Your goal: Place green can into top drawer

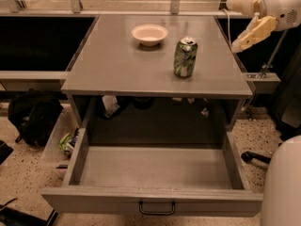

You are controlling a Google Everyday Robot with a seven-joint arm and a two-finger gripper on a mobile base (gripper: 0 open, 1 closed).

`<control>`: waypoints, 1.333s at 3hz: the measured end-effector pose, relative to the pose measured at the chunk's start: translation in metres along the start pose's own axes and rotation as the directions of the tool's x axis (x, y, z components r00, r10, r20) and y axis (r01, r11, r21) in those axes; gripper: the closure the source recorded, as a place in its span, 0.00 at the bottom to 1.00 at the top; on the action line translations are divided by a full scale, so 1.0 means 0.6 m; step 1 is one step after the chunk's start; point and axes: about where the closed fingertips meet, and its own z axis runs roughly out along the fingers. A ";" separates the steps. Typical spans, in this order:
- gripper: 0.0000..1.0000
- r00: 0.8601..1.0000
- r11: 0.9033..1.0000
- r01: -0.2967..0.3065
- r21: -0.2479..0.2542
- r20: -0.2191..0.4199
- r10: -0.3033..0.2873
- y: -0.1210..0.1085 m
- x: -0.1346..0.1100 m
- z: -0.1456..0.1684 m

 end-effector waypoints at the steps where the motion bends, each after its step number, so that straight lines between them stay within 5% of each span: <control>1: 0.00 0.988 1.000 0.024 0.015 0.151 -0.026 -0.024 -0.041 0.004; 2: 0.00 0.970 0.999 0.041 0.027 0.238 -0.046 -0.032 -0.068 0.001; 4: 0.00 0.980 0.998 0.046 0.040 0.189 -0.053 -0.039 -0.072 0.013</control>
Offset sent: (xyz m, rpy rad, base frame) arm 0.0945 -0.0549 0.1153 0.3024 -0.1351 0.0878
